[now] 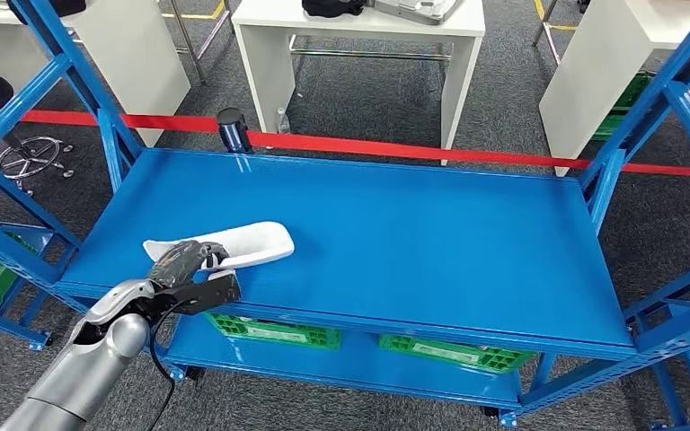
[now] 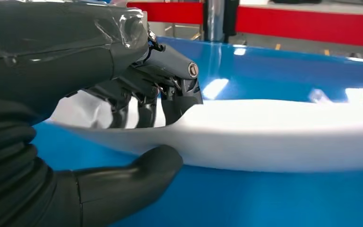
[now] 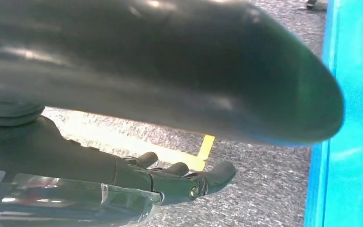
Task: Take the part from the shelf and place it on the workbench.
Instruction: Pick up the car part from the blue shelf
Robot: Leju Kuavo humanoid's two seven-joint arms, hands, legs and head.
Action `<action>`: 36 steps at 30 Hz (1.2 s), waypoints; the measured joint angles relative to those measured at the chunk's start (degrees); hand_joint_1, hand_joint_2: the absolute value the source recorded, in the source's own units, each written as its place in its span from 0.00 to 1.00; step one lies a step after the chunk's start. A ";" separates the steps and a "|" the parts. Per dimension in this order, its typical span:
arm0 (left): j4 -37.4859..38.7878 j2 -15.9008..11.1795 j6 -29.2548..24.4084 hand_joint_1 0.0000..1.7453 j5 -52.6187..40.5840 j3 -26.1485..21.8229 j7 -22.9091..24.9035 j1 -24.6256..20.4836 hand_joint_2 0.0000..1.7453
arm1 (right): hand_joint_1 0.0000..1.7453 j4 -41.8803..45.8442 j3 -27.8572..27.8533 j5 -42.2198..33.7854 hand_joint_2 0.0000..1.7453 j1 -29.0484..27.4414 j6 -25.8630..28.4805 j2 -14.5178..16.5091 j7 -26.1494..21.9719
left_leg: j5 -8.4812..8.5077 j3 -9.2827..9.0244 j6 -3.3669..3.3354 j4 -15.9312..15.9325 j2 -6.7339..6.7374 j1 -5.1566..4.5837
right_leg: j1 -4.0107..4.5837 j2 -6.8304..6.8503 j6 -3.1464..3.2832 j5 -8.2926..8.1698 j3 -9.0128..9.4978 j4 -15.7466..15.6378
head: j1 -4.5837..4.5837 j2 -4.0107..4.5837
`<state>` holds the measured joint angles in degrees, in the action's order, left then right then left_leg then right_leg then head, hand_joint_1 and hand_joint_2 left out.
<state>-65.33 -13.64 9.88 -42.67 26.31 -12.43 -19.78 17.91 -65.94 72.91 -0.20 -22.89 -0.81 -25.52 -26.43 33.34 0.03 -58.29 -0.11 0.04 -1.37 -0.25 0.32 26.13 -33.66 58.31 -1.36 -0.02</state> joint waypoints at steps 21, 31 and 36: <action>-3.20 2.47 -6.52 0.97 -2.12 -3.97 -2.02 0.98 1.00 | 0.00 -1.69 0.02 0.16 0.00 0.04 0.38 -0.07 -1.77 | 1.64 -1.91 -2.09 3.36 0.50 -0.11 | 0.32 0.11 -0.47 6.52 -7.35 15.57 | 0.21 0.00; -14.66 6.14 -0.76 0.97 18.84 -9.93 -11.67 4.78 1.00 | 0.00 -1.31 0.00 0.15 0.00 -0.13 -0.15 0.22 -1.67 | -0.65 -0.15 0.01 -0.32 0.14 -0.04 | -0.08 -0.05 -0.13 0.23 0.41 -0.34 | 0.12 0.00; -28.67 8.55 13.72 0.97 49.37 -10.75 -17.02 6.91 1.00 | 0.00 -0.66 0.04 0.96 0.00 0.23 0.06 0.60 -1.72 | -6.71 7.56 0.97 -15.63 0.14 0.54 | -0.04 -0.11 0.38 0.40 0.65 -0.37 | -0.08 0.00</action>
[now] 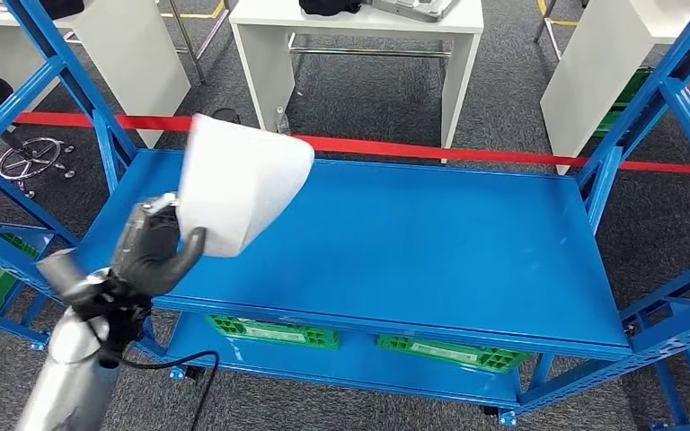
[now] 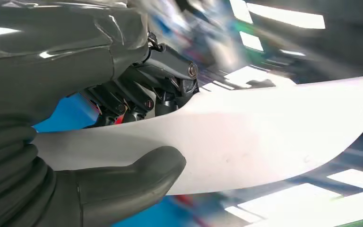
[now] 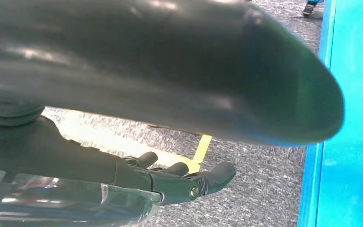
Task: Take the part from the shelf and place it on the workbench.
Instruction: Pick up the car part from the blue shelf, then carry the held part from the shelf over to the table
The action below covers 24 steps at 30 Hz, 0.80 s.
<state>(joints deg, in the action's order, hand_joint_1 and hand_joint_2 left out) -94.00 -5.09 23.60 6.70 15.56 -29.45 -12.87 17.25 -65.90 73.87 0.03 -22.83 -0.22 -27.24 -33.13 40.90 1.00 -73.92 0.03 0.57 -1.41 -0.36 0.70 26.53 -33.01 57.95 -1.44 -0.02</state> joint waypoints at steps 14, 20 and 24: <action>-16.44 2.82 13.75 0.97 26.47 12.62 3.95 -5.06 1.00 | 0.00 0.02 0.44 0.10 0.00 1.90 1.05 0.71 -0.04 | 9.10 -8.01 -3.30 18.41 0.10 -0.71 | 0.21 -0.02 -0.89 5.58 -5.98 12.43 | 0.22 0.00; -16.74 3.18 15.92 0.97 26.44 14.95 4.66 -7.49 1.00 | 0.00 0.52 0.44 -0.36 0.00 1.96 0.98 0.81 0.76 | 8.94 -6.76 -2.62 16.37 -0.09 -0.68 | -0.37 0.15 -3.01 1.42 -0.96 3.00 | 0.22 0.00; -17.42 3.81 15.23 0.97 26.93 17.34 6.61 -10.02 1.00 | 0.00 0.96 0.34 -1.29 0.00 1.91 0.99 1.17 2.62 | 9.07 -5.76 -1.53 15.40 -0.16 -0.76 | -0.15 -0.07 -1.32 0.18 -0.54 1.18 | 0.16 0.00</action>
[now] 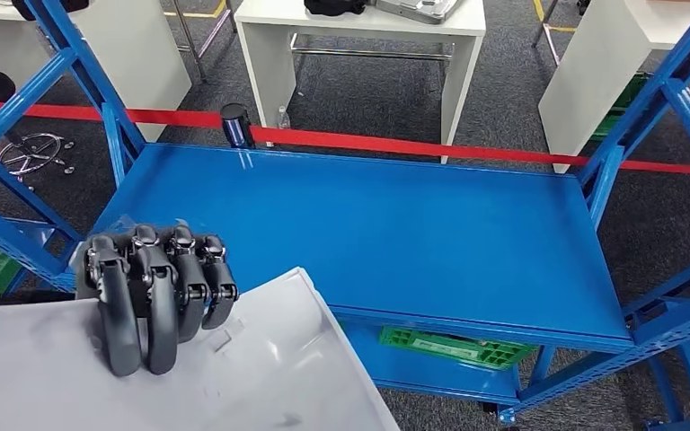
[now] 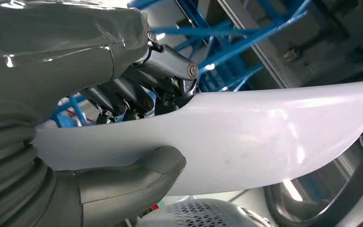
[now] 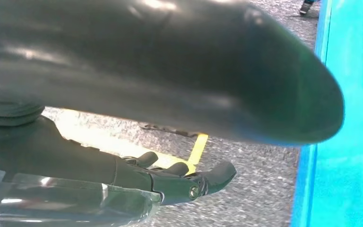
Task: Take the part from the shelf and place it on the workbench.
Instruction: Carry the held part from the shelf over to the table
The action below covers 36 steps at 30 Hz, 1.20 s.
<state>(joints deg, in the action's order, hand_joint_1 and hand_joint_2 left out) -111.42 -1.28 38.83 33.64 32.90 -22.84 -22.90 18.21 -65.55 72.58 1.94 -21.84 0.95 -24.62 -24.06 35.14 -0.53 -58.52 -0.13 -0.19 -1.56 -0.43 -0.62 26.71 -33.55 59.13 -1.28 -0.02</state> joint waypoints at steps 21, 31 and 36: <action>-0.30 -1.02 -2.92 0.97 -4.38 2.85 -2.79 -2.50 1.00 | 0.00 9.93 -2.86 1.30 0.00 -2.38 -4.84 2.35 9.39 | -0.68 -3.38 -2.57 3.02 0.64 -0.63 | 0.16 0.38 0.62 3.81 -8.05 10.95 | 0.11 0.00; -0.15 -1.10 -2.34 0.97 -4.93 2.84 -2.64 -2.15 1.00 | 0.00 24.02 -7.68 4.54 0.00 -3.94 -12.58 4.95 16.47 | 3.16 2.86 -0.15 0.09 0.83 -0.46 | 0.23 0.13 0.32 3.20 3.48 -0.65 | -0.09 0.00; -0.16 -1.31 -2.35 0.97 -4.92 2.74 -2.65 -2.07 1.00 | 0.00 27.25 -8.58 4.58 0.00 -4.18 -12.78 6.02 16.80 | -7.60 5.96 1.57 -11.66 0.42 0.37 | 0.13 0.49 1.85 0.22 0.78 -0.66 | -0.40 0.00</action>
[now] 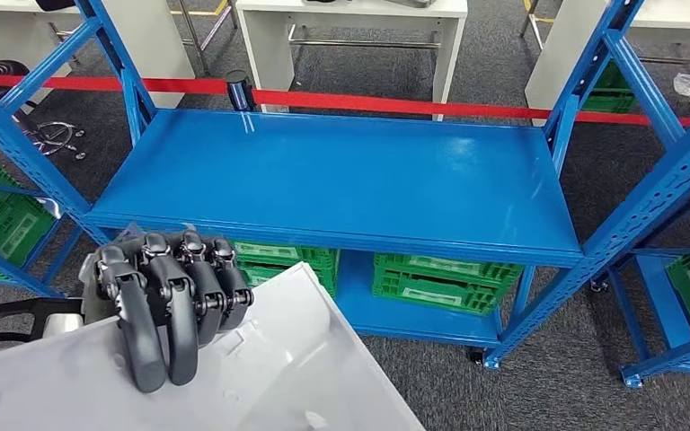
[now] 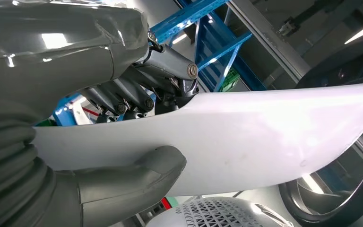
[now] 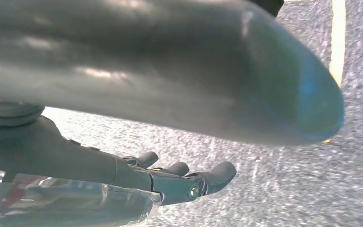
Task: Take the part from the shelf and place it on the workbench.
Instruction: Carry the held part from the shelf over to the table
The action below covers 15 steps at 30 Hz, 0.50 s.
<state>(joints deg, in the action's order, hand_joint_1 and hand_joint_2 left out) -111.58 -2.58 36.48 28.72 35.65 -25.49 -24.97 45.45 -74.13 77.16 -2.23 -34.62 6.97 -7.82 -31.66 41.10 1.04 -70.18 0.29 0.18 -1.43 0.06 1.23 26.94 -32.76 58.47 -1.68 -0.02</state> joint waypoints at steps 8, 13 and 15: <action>-0.16 -0.10 0.01 0.97 0.03 -0.03 -0.02 -0.18 1.00 | 0.00 1.76 -0.57 0.02 0.00 -0.16 -0.17 1.07 0.06 | 1.02 -13.57 -2.41 12.82 -0.28 -0.94 | 0.16 -0.05 -1.23 -4.86 -4.32 -0.32 | -0.02 0.00; -0.16 -0.03 -0.01 0.97 0.02 0.01 0.00 -0.50 1.00 | 0.00 2.19 -0.79 0.06 0.00 -0.38 -0.31 1.43 0.09 | 5.28 -12.29 -4.28 15.74 0.01 -0.92 | 0.00 0.00 -1.51 -1.99 -5.66 2.29 | -0.04 0.00; -0.15 -0.01 -0.02 0.97 0.02 0.09 0.00 -0.48 1.00 | 0.00 2.26 -0.84 0.08 0.00 -0.38 -0.31 1.35 0.10 | 7.05 -10.47 -4.49 15.80 0.07 -0.98 | 0.00 -0.03 -1.17 3.24 -7.37 8.95 | 0.09 0.00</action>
<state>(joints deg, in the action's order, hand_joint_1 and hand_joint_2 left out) -111.73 -2.59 36.46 28.74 35.74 -25.49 -25.45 47.71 -74.97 77.24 -2.62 -34.92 8.33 -7.72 -24.60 30.62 -3.45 -54.38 0.36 -0.79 -1.43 0.03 0.05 30.18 -40.13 67.42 -1.60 -0.02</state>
